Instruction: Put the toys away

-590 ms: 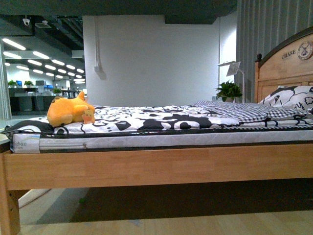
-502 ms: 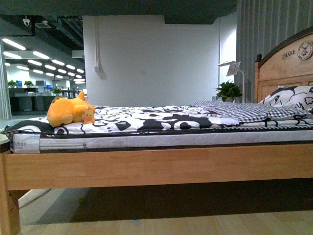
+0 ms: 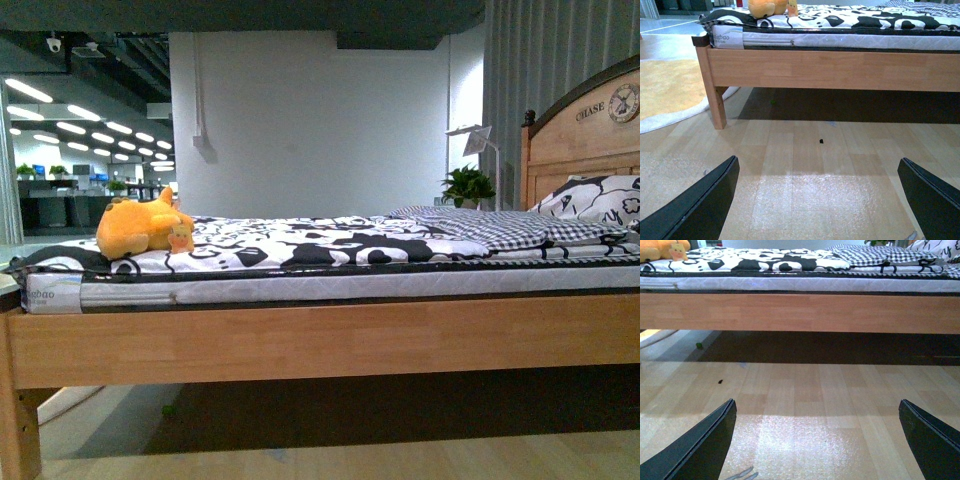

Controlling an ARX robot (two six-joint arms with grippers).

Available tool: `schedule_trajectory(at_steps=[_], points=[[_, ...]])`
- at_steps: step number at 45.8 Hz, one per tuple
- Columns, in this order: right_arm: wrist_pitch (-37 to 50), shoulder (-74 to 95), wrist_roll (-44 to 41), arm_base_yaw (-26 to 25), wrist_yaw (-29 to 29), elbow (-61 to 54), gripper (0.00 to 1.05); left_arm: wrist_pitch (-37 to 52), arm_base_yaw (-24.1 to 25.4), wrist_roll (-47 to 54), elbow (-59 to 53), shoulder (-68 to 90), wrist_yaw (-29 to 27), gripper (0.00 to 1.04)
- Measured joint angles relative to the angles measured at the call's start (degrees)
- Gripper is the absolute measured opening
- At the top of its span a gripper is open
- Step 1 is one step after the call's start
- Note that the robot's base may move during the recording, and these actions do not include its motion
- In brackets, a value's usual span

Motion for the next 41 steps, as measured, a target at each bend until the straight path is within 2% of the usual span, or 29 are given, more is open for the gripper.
schedule_trajectory(at_steps=[41], points=[[0.0,-0.02,0.0,0.0,0.0,0.0,0.98,0.0,0.0,-0.02,0.0,0.0,0.0,0.99]])
